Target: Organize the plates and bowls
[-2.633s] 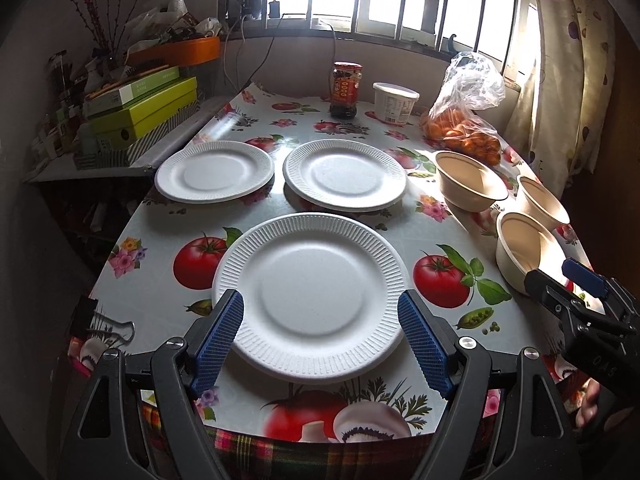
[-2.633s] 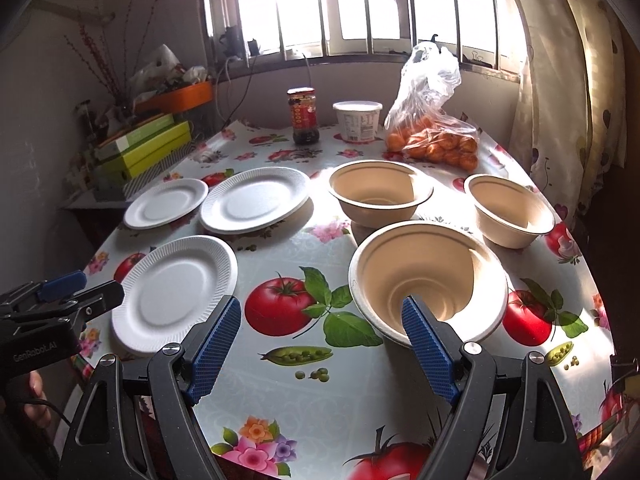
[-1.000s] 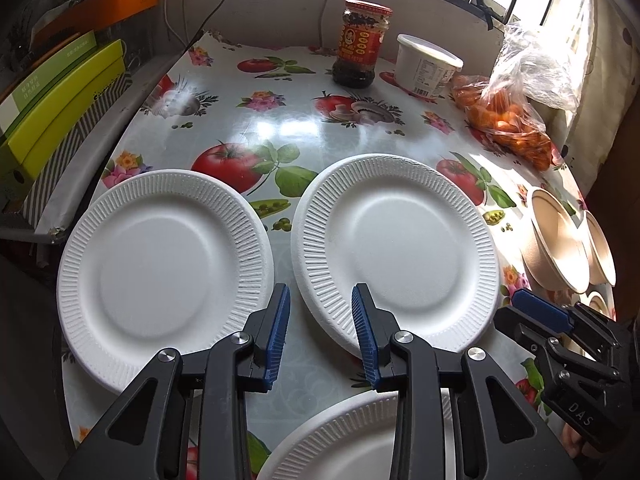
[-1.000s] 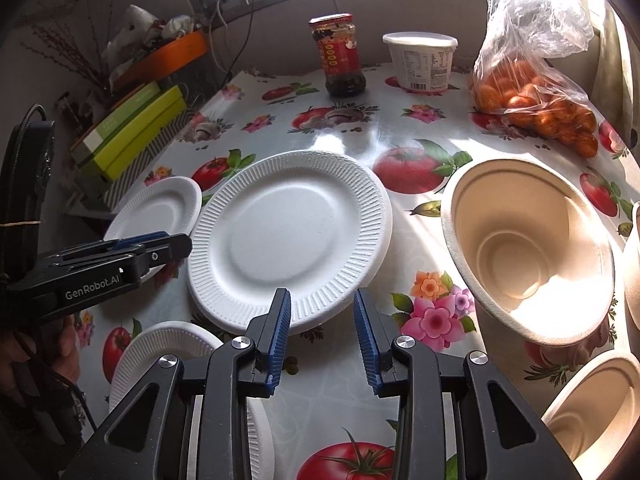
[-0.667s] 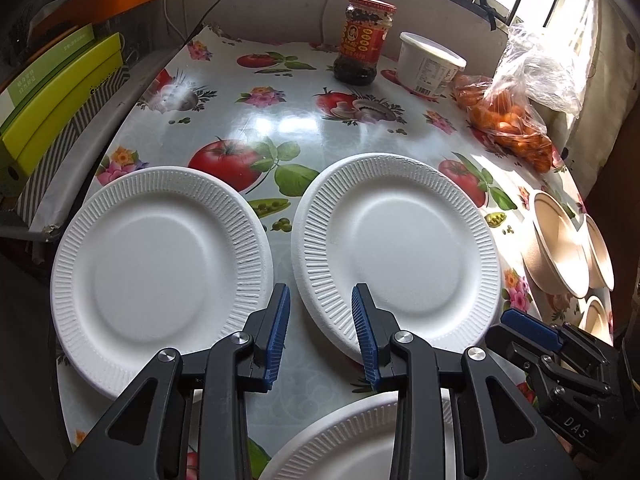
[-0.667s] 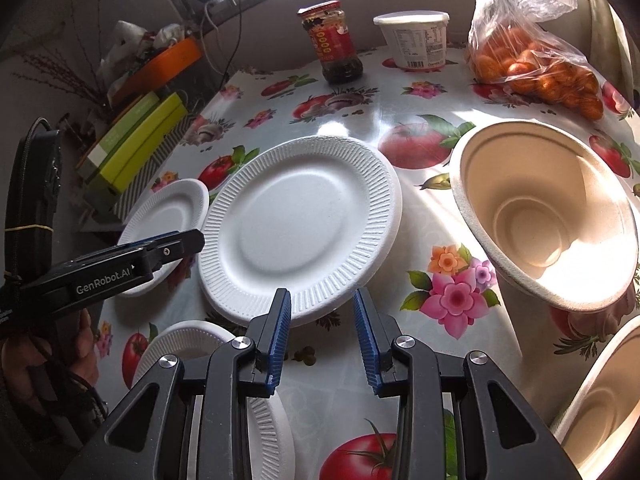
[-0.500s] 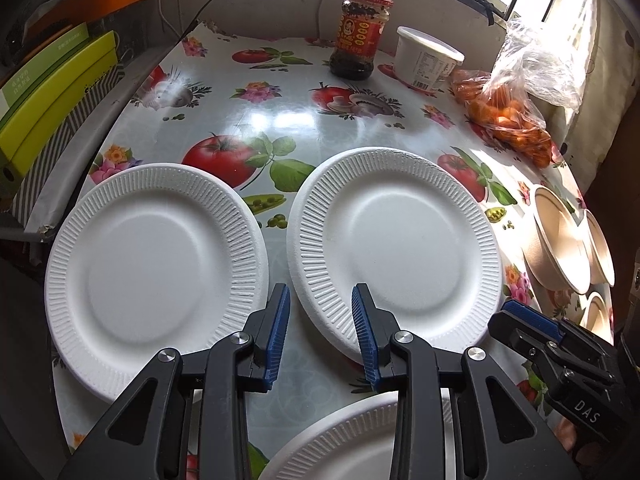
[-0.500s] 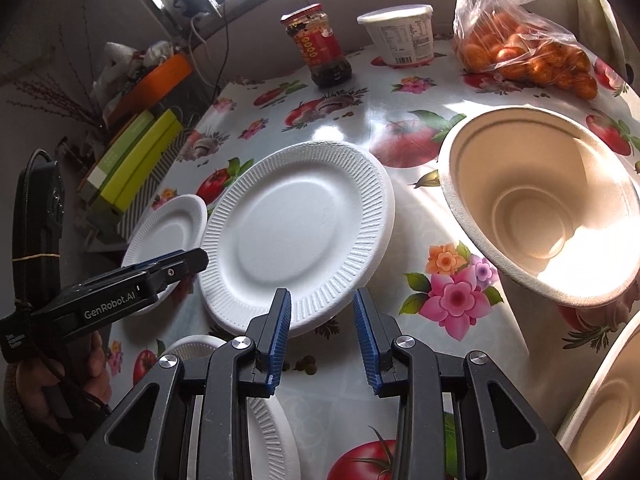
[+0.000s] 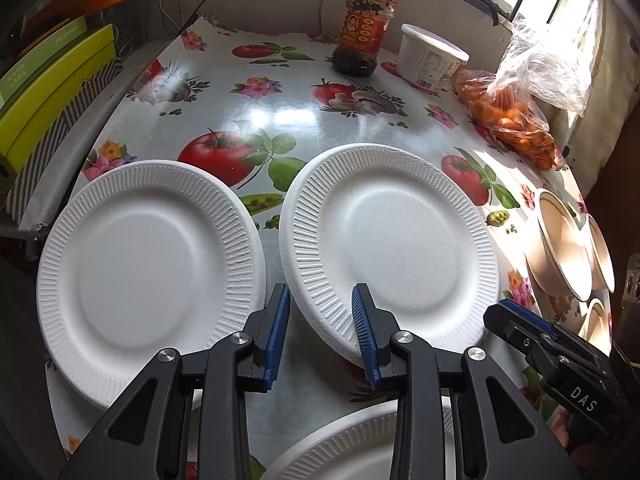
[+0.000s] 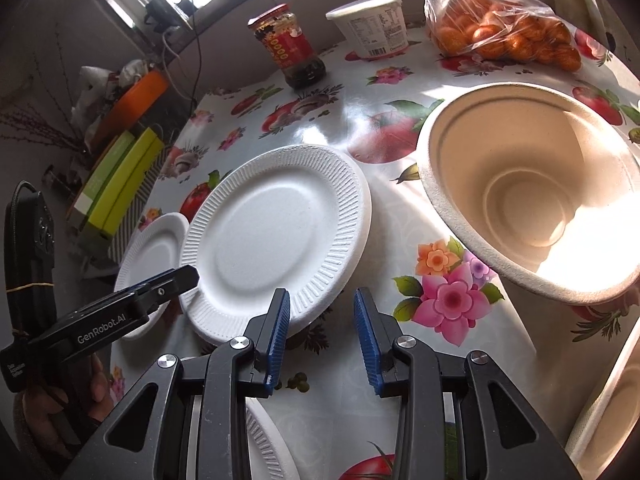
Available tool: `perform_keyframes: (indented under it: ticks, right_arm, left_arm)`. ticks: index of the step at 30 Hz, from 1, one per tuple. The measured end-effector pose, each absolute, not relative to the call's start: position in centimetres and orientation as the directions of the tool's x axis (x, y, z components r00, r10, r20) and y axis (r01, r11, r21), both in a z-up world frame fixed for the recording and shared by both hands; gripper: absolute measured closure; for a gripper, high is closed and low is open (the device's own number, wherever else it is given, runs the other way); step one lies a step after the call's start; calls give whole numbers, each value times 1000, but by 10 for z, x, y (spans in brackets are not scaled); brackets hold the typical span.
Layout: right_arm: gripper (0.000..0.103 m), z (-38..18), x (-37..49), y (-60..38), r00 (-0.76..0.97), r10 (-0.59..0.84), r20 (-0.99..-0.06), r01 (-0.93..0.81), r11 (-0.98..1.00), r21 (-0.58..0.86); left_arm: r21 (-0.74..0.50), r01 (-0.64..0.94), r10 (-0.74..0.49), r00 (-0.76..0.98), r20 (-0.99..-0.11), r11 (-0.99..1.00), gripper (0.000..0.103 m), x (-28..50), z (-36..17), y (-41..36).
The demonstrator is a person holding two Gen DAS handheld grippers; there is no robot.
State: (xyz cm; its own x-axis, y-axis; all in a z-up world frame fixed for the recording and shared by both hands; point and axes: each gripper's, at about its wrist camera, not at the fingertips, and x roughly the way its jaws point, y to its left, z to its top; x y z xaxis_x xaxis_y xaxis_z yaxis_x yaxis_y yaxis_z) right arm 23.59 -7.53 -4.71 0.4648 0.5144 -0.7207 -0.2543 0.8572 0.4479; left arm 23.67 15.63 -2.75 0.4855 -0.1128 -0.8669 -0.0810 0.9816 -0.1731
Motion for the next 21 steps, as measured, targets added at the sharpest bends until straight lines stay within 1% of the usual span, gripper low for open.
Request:
perform_keyframes:
  ticks: [5, 9, 11, 12, 13, 14, 15, 21]
  right_arm:
    - [70, -50, 240, -77, 461, 539, -705, -235, 840, 489]
    - [70, -51, 240, -79, 475, 528, -704, -219, 846, 486]
    - [75, -51, 241, -82, 479, 524, -704, -205, 847, 490]
    - [81, -52, 241, -84, 481, 520, -706, -194, 849, 492]
    - [83, -53, 242, -86, 480, 517, -709, -183, 849, 496]
    - [83, -54, 242, -89, 484, 519, -705, -177, 847, 501]
    - [83, -54, 241, -90, 486, 518, -704, -175, 847, 503]
    - [84, -53, 240, -92, 485, 519, -704, -180, 847, 500]
  left_arm:
    - [-177, -73, -121, 481, -868, 982, 69, 238, -28, 152]
    - [-169, -66, -117, 481, -869, 983, 69, 237, -28, 147]
    - [-164, -63, -114, 481, -869, 984, 69, 236, -28, 146]
    - [-162, -65, -111, 482, -869, 985, 71, 236, -28, 146]
    - [-165, -68, -112, 484, -868, 984, 73, 237, -28, 146]
    - [-171, -72, -115, 485, -867, 983, 77, 237, -28, 147]
    - [-178, -75, -120, 486, -866, 981, 79, 237, -29, 148]
    - [-164, -78, -106, 488, -867, 983, 80, 236, -30, 147]
